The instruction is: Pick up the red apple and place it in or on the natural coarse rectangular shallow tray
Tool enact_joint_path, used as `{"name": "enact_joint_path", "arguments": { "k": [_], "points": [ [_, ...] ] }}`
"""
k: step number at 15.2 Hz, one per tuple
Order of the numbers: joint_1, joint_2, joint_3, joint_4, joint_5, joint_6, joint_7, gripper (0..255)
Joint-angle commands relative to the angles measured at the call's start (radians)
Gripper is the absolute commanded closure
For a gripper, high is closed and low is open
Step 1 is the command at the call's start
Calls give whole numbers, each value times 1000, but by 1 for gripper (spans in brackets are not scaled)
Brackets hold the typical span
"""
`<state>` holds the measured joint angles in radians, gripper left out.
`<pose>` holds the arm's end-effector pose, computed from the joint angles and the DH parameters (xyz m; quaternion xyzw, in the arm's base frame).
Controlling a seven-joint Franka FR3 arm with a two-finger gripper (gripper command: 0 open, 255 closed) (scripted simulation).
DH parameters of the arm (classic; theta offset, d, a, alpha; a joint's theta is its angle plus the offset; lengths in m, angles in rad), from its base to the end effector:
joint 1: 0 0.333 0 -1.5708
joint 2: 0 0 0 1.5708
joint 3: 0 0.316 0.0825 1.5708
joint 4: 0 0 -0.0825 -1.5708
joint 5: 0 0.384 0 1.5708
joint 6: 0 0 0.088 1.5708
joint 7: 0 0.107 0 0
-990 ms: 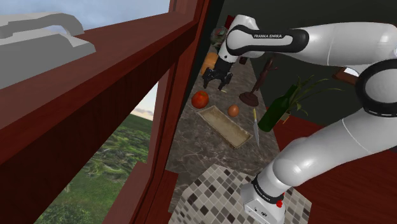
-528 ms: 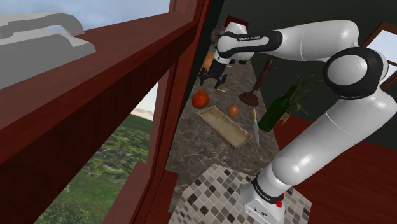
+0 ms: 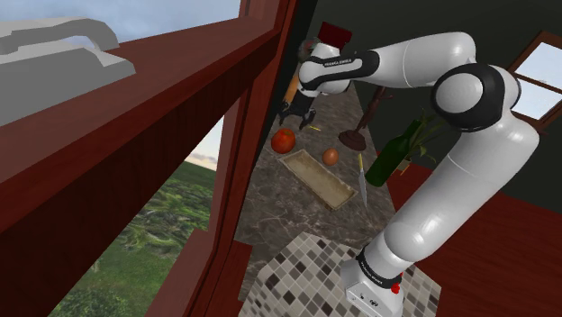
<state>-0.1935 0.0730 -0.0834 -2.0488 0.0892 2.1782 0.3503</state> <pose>0.5490 -0.1519 0.4098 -0.9425 0.3311 -0.0271 0.0353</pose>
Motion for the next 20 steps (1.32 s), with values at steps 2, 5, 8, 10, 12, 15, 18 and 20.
{"name": "enact_joint_path", "arguments": {
  "k": [2,5,8,10,12,15,18,20],
  "points": [
    [1,17,1,-16,4,33,-3,0],
    [1,17,1,-16,4,33,-3,0],
    [1,17,1,-16,4,33,-3,0],
    [1,17,1,-16,4,33,-2,0],
    [1,17,1,-16,4,33,-2,255],
    [1,16,1,-16,3,33,-2,255],
    [0,15,1,-18,3,33,-3,255],
    [1,17,1,-16,4,33,-3,255]
  ]
}}
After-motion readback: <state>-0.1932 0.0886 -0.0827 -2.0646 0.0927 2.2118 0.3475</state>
